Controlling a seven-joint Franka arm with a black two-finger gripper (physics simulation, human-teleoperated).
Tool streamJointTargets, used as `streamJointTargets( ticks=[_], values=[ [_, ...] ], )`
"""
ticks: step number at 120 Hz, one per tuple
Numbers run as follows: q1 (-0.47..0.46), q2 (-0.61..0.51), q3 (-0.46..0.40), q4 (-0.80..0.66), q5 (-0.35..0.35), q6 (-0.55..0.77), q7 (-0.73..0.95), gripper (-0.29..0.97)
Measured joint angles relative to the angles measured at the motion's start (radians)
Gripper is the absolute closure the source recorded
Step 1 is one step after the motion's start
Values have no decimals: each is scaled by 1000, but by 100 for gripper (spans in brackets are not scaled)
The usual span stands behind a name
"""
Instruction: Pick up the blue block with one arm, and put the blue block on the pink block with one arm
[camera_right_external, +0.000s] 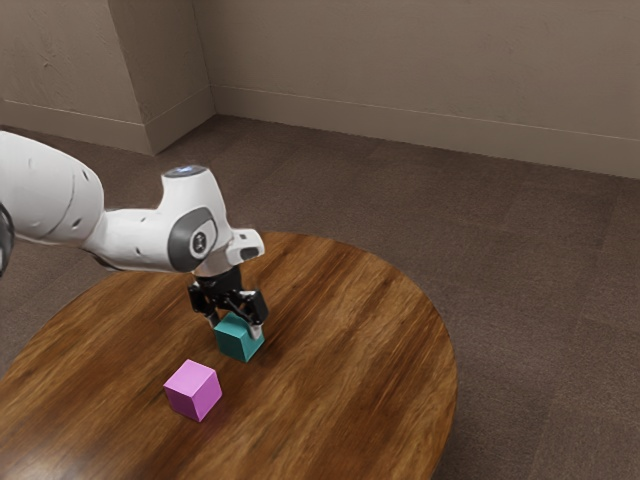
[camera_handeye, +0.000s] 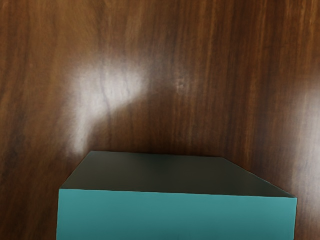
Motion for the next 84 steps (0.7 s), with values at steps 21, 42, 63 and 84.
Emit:
streamJointTargets(
  ticks=[21,42,63,84],
  values=[
    [0,39,-4,5,-13,28,-2,0],
    [0,46,-6,6,-15,46,-3,16],
    [-1,16,-6,4,-2,53,-13,37],
    [-14,-52,-5,-3,7,39,-25,34]
  ],
)
